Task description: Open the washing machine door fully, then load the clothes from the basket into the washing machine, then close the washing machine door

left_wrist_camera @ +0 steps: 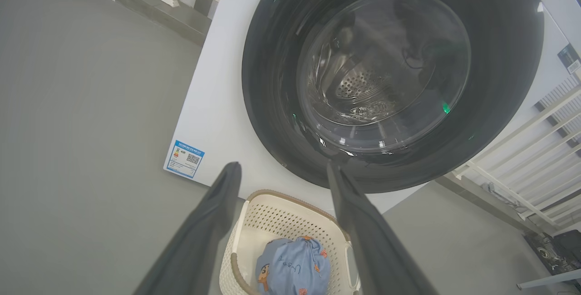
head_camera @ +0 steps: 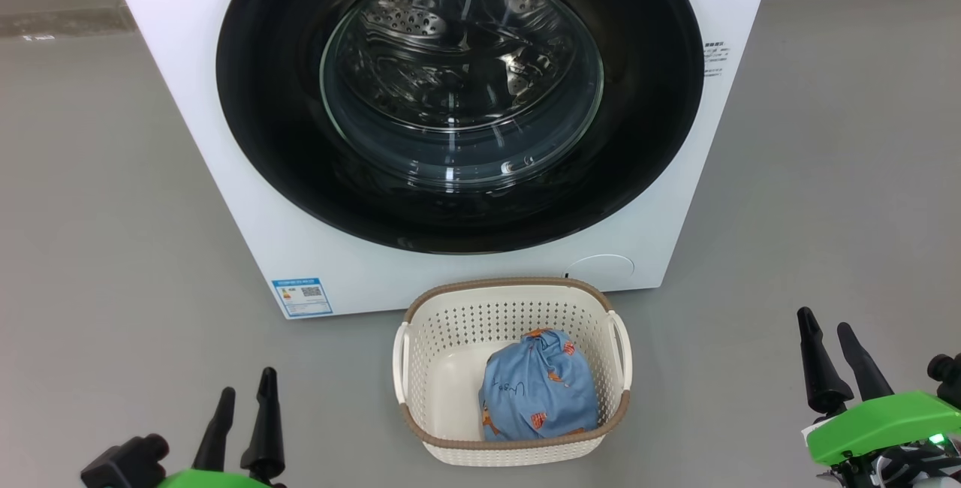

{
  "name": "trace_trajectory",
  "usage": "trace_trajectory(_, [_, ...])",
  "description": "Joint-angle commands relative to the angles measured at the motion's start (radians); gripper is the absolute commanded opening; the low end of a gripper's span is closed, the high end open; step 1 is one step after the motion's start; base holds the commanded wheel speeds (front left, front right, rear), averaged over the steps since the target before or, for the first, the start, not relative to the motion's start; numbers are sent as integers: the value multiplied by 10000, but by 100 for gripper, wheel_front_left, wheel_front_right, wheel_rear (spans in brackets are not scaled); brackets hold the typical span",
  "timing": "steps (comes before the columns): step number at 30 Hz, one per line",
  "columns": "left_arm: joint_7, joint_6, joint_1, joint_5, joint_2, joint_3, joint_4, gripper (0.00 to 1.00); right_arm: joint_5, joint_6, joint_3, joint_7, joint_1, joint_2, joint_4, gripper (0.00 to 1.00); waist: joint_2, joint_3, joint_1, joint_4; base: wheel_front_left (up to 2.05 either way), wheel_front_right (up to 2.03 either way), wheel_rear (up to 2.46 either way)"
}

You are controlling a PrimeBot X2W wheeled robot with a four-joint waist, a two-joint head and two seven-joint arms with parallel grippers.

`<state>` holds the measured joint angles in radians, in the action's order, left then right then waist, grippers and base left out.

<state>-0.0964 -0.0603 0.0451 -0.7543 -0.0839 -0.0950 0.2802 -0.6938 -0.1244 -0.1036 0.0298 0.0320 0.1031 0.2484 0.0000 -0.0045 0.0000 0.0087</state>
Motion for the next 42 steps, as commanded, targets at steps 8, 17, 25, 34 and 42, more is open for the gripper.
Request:
trace_trajectory(8, [-344, 82, 555, 1165, -203, 5, -71, 100, 1209, -42, 179, 223, 161, 226, -442, 100, 0, -1, 0, 11, 0, 0, 0])
trace_trajectory(17, [-609, 195, 631, 2284, -241, -137, 13, 100, 2286, -46, 315, 330, 138, 229, -552, 100, 0, 14, 0, 38, 0, 0, 0])
trace_trajectory(25, [-874, 289, 651, 3227, -198, -185, 143, 100, 3401, -50, 419, 487, 73, 269, -647, 100, 0, 16, 0, 67, 0, 0, 0])
trace_trajectory(34, [-1139, 401, 727, 4214, -187, -245, 333, 100, 4539, -55, 563, 662, 59, 338, -672, 100, 0, 48, 0, 91, 0, 0, 0])
trace_trajectory(42, [-1346, 474, 785, 4881, -134, -236, 417, 100, 5440, -58, 608, 768, 70, 424, -735, 100, 0, 66, 0, 117, 0, 0, 0])
